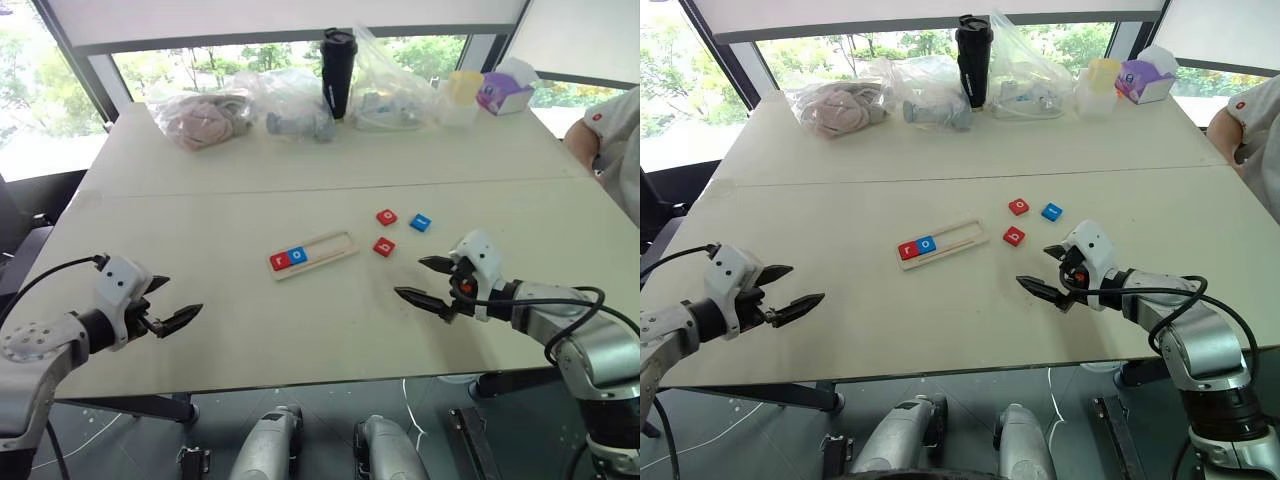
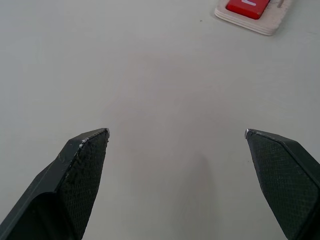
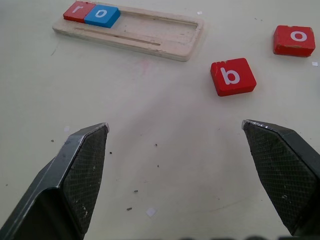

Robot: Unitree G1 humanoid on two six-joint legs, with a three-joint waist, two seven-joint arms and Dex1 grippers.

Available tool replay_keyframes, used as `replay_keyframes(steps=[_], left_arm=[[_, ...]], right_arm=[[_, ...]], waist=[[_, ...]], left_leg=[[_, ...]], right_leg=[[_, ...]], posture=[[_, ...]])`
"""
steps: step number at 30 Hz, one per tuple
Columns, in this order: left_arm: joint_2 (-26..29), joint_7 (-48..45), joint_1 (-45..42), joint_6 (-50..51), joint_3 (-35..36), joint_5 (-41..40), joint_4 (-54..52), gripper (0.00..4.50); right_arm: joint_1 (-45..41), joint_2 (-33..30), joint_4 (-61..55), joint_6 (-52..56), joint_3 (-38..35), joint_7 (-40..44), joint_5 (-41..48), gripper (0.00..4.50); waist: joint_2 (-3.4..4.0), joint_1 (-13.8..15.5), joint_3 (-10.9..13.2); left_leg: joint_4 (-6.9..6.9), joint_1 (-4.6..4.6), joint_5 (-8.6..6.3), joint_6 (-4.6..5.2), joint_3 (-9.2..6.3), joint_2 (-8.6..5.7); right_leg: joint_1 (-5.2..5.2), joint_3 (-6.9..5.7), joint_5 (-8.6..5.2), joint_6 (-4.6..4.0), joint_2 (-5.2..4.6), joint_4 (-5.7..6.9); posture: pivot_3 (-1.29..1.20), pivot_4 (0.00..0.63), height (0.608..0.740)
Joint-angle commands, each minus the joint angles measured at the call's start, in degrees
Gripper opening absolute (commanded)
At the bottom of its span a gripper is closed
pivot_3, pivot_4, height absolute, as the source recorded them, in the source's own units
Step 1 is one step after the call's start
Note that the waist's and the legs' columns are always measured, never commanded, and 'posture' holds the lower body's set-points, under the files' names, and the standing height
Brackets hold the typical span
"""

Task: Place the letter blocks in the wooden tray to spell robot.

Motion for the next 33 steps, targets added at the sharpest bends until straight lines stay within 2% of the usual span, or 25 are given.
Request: replay_keyframes(steps=[1,3,5,8,11,15,19,24,27,33], left_arm=[[0.7,-0.42,-2.22,1.37,1.02,-1.68,-0.97,4.5],[1.57,-1.33,-4.22,2.05,0.47,-1.79,0.56,4.5],[4.76,-2.86,-7.04,6.52,-0.75,-2.68,1.22,4.5],[5.2,-4.45,-13.89,8.62,-3.21,-4.59,1.78,4.5],[4.48,-6.93,-20.47,9.56,-10.27,-3.26,4.01,4.5],[1.43,-10.12,-27.53,6.54,-19.17,0.45,10.52,4.5],[-3.01,-12.49,-32.39,1.18,-25.04,4.54,18.39,4.5],[-10.75,-12.66,-38.48,-9.36,-31.61,12.22,31.33,4.5],[-14.61,-11.57,-41.97,-16.41,-34.15,17.24,39.56,4.5],[-19.99,-11.32,-46.81,-22.27,-34.63,21.29,51.19,4.5]], right_arm=[[-1.1,0.22,-0.86,-0.89,-0.91,-0.64,0.11,4.43],[-1.97,0.32,0.14,-1.0,-0.85,-0.87,-0.02,4.43],[-2.87,0.08,1.16,-1.23,-0.97,-0.94,-0.24,4.43],[-7.11,0.69,1.82,3.39,-3.17,-1.27,3.98,4.43],[-8.29,0.16,-1.31,8.58,-2.62,-1.1,7.11,4.43],[-5.98,0.67,-7.09,11.34,0.1,-2.45,7.95,4.43],[-3.95,2.38,-9.87,12.39,0.43,-5.64,7.66,4.43],[-0.31,3.23,-13.29,12.67,0.4,-8.5,7.28,4.43],[1.05,3.94,-14.75,12.75,0.29,-10.35,7.19,4.43],[2.51,4.94,-16.05,12.86,-1.24,-13.06,7.47,4.43]], waist=[[0.0,-0.07,0.0],[0.0,-0.08,0.0],[-0.04,-0.08,0.02],[-0.01,-0.06,0.04],[-0.02,0.06,0.04],[-0.04,-0.02,0.03],[-0.08,-0.14,0.06],[-0.09,0.04,0.06],[-0.09,0.46,0.06],[-0.1,0.24,0.05]], left_leg=[[0.01,0.02,0.0,0.0,0.0,0.0],[0.02,0.02,0.0,0.0,0.01,0.0],[0.01,0.0,0.01,0.01,0.02,0.0],[0.11,0.0,0.02,0.02,0.03,0.0],[0.24,0.03,0.02,0.02,0.03,0.0],[0.22,0.1,0.07,0.11,0.04,0.0],[0.24,0.06,0.09,0.14,0.12,0.0],[0.38,0.07,0.1,0.15,0.13,0.0],[0.61,-0.02,0.08,0.19,0.1,0.0],[1.09,0.0,-0.08,0.25,0.1,0.0]], right_leg=[[0.0,0.0,0.0,0.01,0.0,0.0],[0.01,0.0,0.01,0.02,0.0,0.0],[0.08,0.0,0.02,0.04,0.01,0.01],[0.03,0.01,0.02,0.04,0.02,0.2],[0.07,0.01,0.03,0.05,0.02,0.32],[0.17,0.01,0.04,0.07,0.02,0.34],[0.01,0.05,0.12,0.21,0.01,0.55],[0.05,0.05,0.13,0.23,0.01,0.64],[0.08,0.02,0.19,0.35,0.01,0.65],[0.36,0.04,0.25,0.44,-0.01,0.59]], posture=[[0.0,0.15,0.74],[0.0,0.15,0.74],[0.0,0.15,0.74],[0.0,0.15,0.74],[0.0,0.15,0.74],[0.0,0.15,0.74],[0.0,0.15,0.74],[0.0,0.15,0.74],[0.0,0.15,0.74],[0.0,0.15,0.74]])
